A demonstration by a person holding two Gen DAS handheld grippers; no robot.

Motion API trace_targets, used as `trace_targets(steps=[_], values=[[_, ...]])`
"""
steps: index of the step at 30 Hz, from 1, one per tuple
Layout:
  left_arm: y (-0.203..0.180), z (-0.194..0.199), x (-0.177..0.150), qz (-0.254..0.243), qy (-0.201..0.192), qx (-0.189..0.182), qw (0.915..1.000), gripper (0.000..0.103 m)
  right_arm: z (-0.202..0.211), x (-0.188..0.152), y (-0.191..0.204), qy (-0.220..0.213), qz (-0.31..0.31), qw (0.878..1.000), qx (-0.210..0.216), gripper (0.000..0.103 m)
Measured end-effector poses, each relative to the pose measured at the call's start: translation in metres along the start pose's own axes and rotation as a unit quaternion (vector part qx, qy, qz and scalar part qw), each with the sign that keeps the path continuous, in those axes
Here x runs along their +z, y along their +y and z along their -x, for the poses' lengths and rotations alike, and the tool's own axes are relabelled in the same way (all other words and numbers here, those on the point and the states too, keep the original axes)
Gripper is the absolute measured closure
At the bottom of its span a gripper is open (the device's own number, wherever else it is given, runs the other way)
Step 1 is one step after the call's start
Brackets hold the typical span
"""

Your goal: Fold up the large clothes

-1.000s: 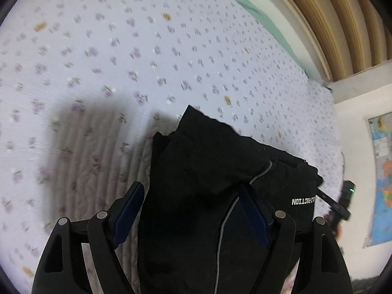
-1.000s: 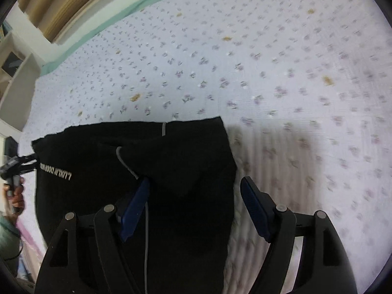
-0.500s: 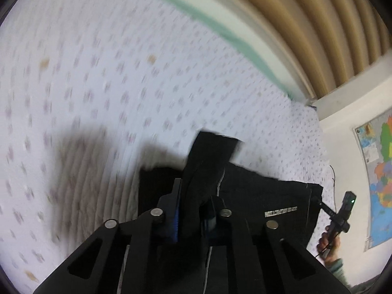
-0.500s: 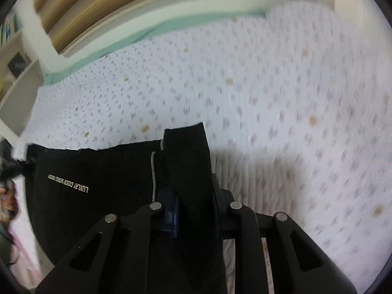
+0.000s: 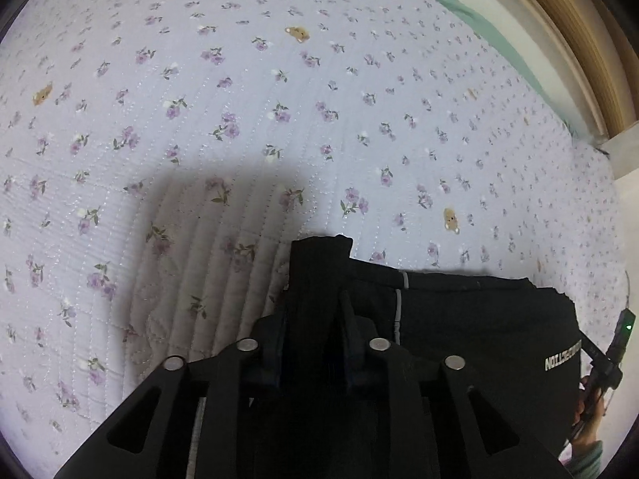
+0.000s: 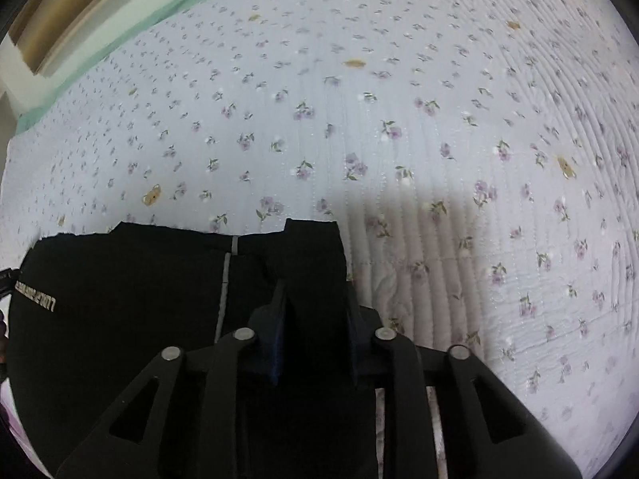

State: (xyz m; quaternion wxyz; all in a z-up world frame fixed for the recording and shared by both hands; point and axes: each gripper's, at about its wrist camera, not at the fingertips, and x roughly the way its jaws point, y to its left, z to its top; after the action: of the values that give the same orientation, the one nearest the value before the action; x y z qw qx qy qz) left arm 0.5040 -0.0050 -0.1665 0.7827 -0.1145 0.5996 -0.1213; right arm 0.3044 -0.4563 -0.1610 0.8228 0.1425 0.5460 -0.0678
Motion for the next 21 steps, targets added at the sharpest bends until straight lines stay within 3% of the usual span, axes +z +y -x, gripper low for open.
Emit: trace_targets(steps=[2, 3, 5, 7, 8, 10, 12, 14, 16, 19, 21], values=[[0.008, 0.011, 0.004, 0.007, 0.009, -0.022, 0.9997, 0.07, 0.01, 0.0, -0.003, 0.006, -0.001, 1.0, 0.0, 0.069], [0.016, 0.02, 0.006, 0.018, 0.015, -0.035, 0.9991, 0.061, 0.021, -0.001, -0.004, 0.003, 0.0, 1.0, 0.001, 0.069], [0.036, 0.043, 0.003, 0.035, 0.008, -0.064, 0.9973, 0.053, 0.046, -0.007, -0.003, -0.015, 0.002, 1.0, -0.003, 0.068], [0.049, 0.068, 0.003, 0.052, -0.006, -0.092, 0.9944, 0.053, 0.082, -0.015, -0.003, -0.038, 0.002, 0.999, 0.002, 0.06], [0.052, 0.079, 0.002, 0.056, -0.013, -0.087, 0.9946, 0.053, 0.098, -0.021, -0.002, -0.049, 0.004, 0.999, 0.005, 0.051], [0.051, 0.112, -0.005, 0.036, -0.042, -0.044, 0.9975, 0.053, 0.13, -0.035, 0.005, -0.069, 0.011, 0.997, 0.012, 0.047], [0.032, 0.142, -0.022, -0.008, -0.064, -0.017, 0.9978, 0.052, 0.152, -0.051, 0.014, -0.073, 0.015, 0.997, 0.036, 0.039], [0.003, 0.162, -0.049, -0.052, -0.072, -0.02, 0.9958, 0.05, 0.163, -0.072, 0.033, -0.072, 0.008, 0.995, 0.075, 0.032], [-0.024, 0.172, -0.08, -0.085, -0.082, -0.032, 0.9925, 0.05, 0.161, -0.09, 0.058, -0.059, 0.015, 0.993, 0.105, 0.032], [-0.08, 0.158, -0.131, -0.124, -0.064, -0.068, 0.9879, 0.05, 0.149, -0.11, 0.107, -0.047, 0.076, 0.994, 0.067, 0.032], [-0.111, 0.139, -0.158, -0.158, -0.05, -0.063, 0.9841, 0.05, 0.133, -0.115, 0.13, -0.026, 0.088, 0.992, 0.09, 0.032]])
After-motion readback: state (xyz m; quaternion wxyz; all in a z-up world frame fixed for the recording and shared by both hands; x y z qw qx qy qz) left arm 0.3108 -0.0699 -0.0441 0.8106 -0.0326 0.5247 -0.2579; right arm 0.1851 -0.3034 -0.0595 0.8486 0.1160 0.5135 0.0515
